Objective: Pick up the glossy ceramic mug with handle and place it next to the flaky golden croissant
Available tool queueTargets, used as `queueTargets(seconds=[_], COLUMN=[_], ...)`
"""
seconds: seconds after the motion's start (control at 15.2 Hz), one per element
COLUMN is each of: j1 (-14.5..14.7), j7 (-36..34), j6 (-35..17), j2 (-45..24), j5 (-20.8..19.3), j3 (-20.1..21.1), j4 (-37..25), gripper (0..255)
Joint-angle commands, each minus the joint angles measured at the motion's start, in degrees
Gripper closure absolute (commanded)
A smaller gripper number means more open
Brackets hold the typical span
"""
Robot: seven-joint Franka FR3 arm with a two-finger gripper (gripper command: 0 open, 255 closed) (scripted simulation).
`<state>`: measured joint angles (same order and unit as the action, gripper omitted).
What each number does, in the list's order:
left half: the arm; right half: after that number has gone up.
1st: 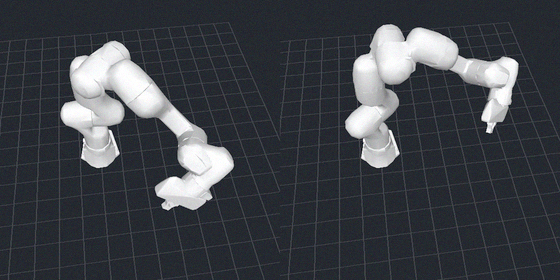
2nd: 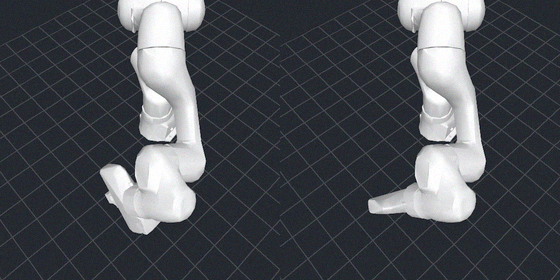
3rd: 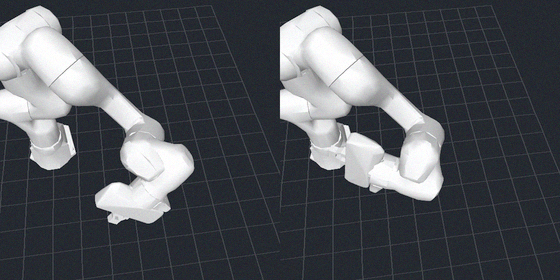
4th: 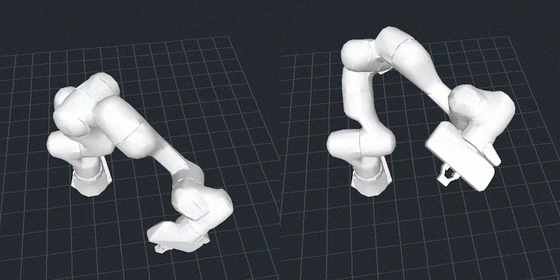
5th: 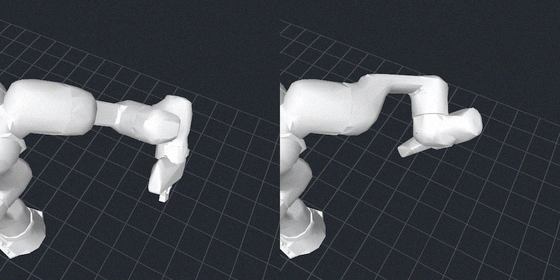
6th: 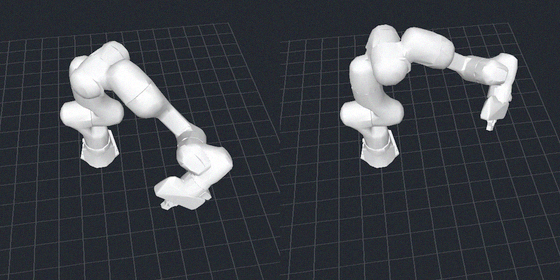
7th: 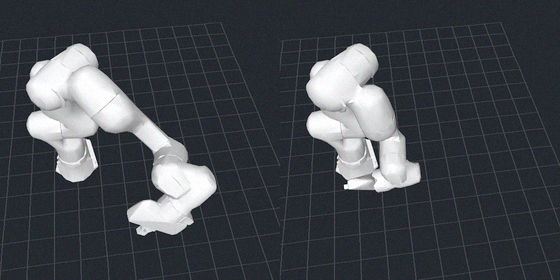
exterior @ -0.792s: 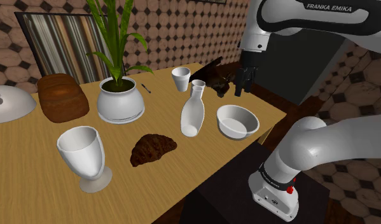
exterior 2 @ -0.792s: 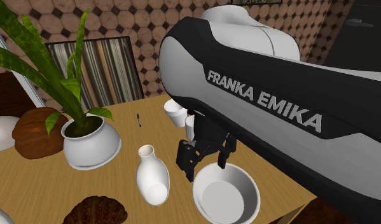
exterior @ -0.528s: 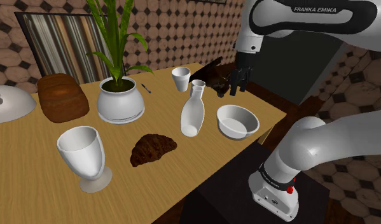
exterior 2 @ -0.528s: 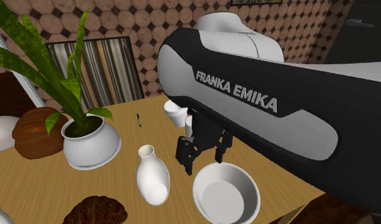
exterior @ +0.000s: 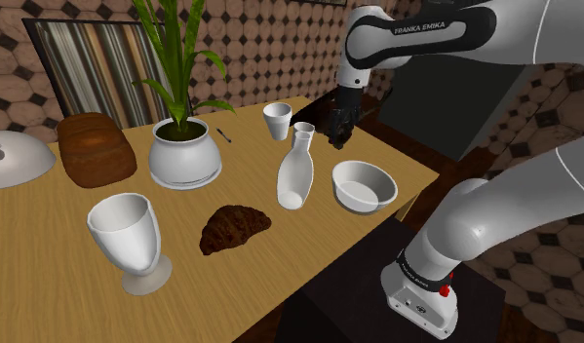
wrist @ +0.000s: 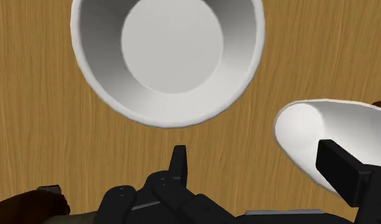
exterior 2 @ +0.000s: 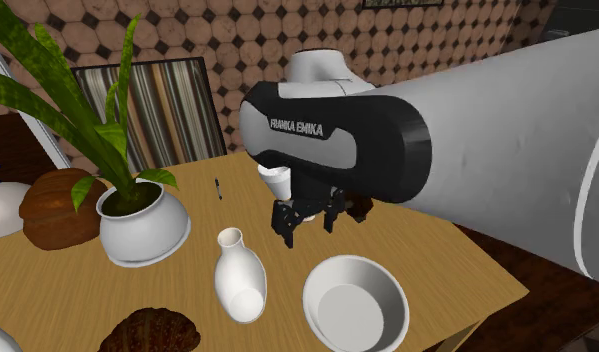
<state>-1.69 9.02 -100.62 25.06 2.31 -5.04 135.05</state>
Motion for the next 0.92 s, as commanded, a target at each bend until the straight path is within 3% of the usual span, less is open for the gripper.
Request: queueTargets(seconds=[0.0, 0.86], j1=[-0.07, -0.95], j7=[0.49, 2.44], j6=[-3.36, -15.77], j2=[-4.44, -30.51], j5=[-0.54, -3.15], j3=[-0.2, -1.32], j4=[-1.88, -20.45], gripper=[0, 0])
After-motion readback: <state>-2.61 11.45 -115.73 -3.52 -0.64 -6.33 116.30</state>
